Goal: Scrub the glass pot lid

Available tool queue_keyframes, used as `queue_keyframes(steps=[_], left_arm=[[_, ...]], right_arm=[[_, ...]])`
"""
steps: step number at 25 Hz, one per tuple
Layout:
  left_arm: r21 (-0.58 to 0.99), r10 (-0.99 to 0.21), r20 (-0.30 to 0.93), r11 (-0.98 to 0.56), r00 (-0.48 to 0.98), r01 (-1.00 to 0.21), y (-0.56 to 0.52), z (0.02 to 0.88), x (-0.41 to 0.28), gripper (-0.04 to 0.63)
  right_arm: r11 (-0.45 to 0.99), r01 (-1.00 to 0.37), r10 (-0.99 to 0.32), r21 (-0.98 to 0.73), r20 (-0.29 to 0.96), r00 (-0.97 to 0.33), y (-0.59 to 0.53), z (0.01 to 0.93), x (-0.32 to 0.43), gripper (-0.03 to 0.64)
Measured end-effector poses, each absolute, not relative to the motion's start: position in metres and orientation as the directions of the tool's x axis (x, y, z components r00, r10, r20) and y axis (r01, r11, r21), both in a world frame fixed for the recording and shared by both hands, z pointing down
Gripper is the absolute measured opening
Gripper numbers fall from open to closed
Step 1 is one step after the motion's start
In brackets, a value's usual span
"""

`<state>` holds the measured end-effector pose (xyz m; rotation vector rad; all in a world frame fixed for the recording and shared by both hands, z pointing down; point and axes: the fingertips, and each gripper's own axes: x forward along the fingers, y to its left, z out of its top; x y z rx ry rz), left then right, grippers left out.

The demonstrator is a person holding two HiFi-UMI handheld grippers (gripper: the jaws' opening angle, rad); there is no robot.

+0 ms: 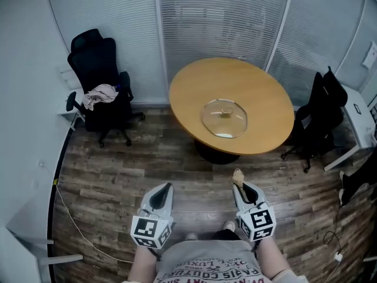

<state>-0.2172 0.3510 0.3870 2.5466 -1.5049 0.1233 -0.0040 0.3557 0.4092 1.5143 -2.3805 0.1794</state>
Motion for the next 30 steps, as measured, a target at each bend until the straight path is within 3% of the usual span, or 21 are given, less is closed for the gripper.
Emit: queue_keyframes(steps=[10,21,30], left_arm=[[0.067,-0.936,0.182,-0.295,0.303,-0.953,0.271,0.39,-0.214,0.008],[0.047,-0.949,0.203,-0.238,0.242,-0.97,0.129,0.388,-0.081,0.008],[0.03,-0.93,0.273,-0.248,0.247,-0.968,0.05,0.4,-0.028,0.008]], right_arm=[[0.542,-0.84,-0.794,-0.005,0.324,-0.514,0.242,0.435,0.018,0.054],[0.617,-0.787,-0.74,-0.004,0.337,-0.582,0.077,0.43,0.131,0.054],[0.595,-0.789,-0.675,-0.151,0.439,-0.593,0.005,0.469,0.186,0.054]])
